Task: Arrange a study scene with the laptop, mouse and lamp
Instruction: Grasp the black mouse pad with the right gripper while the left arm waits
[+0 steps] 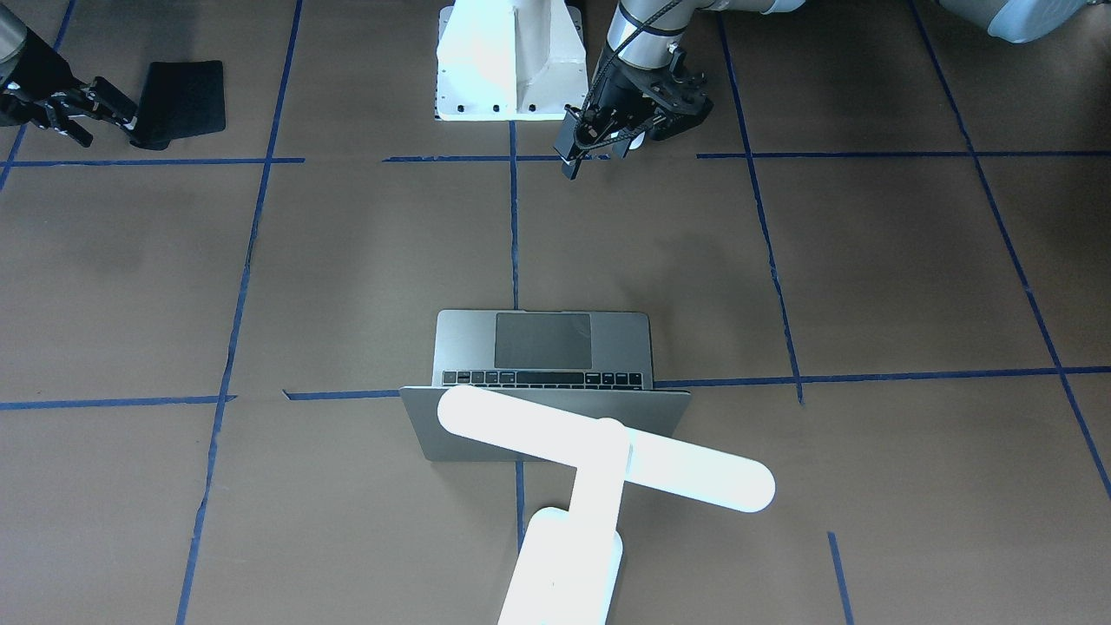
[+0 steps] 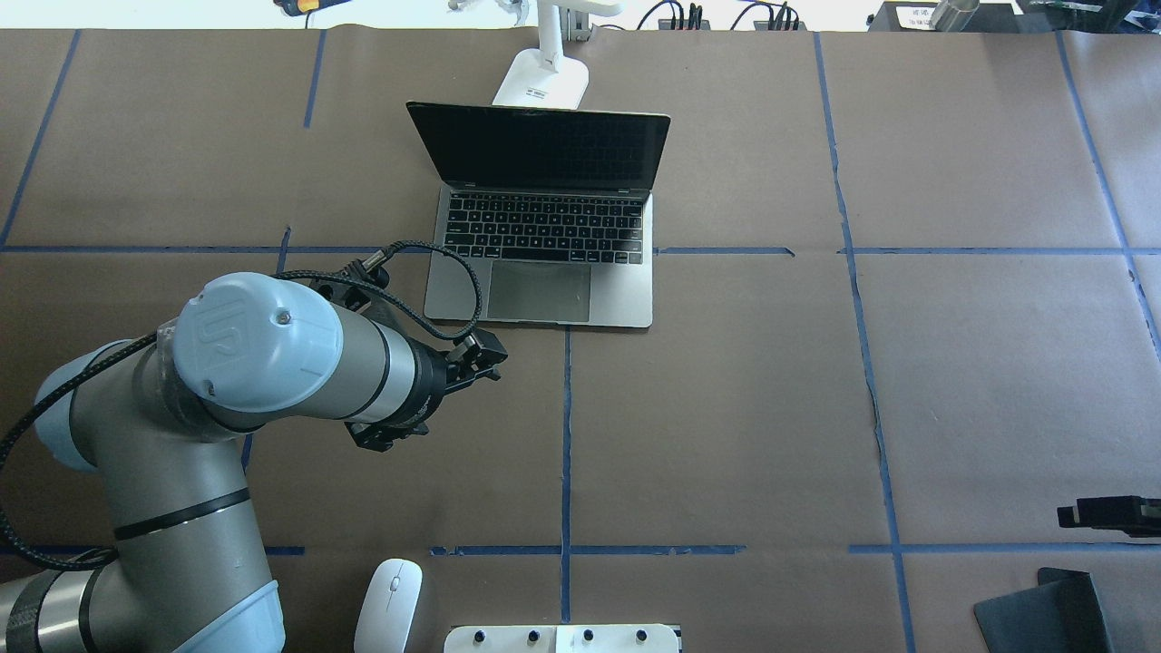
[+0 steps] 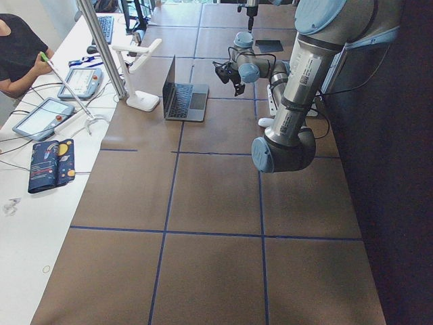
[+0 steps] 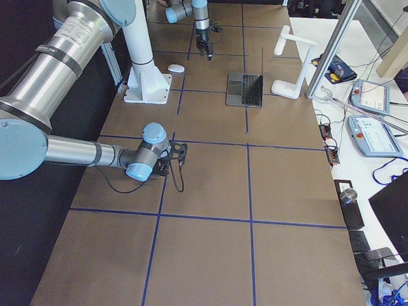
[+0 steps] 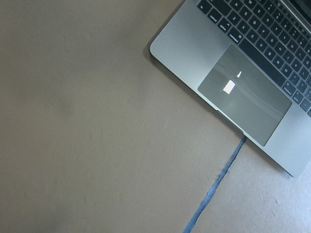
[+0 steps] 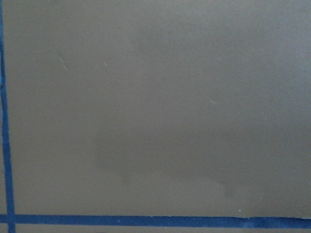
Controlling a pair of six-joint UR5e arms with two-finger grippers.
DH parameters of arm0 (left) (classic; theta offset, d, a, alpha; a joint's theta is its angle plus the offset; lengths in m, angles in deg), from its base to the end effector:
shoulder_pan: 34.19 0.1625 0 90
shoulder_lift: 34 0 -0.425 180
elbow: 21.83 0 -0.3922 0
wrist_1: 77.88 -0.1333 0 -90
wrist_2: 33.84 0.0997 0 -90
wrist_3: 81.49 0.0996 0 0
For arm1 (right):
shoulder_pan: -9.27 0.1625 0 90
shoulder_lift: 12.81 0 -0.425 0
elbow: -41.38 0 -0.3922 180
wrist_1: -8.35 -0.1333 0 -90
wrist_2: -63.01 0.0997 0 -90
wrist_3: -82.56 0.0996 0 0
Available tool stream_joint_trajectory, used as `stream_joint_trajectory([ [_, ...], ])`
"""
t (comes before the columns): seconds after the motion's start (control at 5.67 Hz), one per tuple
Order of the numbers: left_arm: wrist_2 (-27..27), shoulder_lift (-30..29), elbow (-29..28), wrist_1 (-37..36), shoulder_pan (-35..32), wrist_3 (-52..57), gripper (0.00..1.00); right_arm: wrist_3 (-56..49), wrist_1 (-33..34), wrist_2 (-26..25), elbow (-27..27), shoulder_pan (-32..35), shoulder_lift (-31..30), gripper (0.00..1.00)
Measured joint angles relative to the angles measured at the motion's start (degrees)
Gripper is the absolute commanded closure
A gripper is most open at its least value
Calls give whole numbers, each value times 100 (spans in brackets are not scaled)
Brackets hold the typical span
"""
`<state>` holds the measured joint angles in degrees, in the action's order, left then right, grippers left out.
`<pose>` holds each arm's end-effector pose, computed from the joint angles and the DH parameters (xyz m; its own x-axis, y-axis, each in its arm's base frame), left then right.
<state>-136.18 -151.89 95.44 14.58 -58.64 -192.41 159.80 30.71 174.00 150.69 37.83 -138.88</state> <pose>0.4620 -0.3331 0.1841 0.3697 -0.5513 -0.7480 0.3983 0.8213 -0.4085 -0.1820 -0.2102 0.6004 0.5852 0.0837 0.8066 -0.0749 0.9960 -0.0491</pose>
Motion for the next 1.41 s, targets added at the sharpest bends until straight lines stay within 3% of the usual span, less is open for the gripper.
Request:
stream_joint_trajectory([
  [0.35, 17, 17, 2, 0, 74, 7, 0, 47, -33, -274, -163, -490, -20, 5],
  [0.88, 29, 13, 15, 0, 90, 9, 0, 303, -55, -241, -214, -903, -23, 14],
  [1.06, 30, 14, 15, 0, 94, 9, 0, 320, -56, -231, -260, -969, -23, 36],
  [1.24, 30, 19, 15, 0, 94, 10, 0, 325, -56, -191, -292, -1005, -23, 65],
  [1.41, 30, 20, 19, 0, 92, 10, 0, 326, -56, -143, -307, -1015, -26, 88],
])
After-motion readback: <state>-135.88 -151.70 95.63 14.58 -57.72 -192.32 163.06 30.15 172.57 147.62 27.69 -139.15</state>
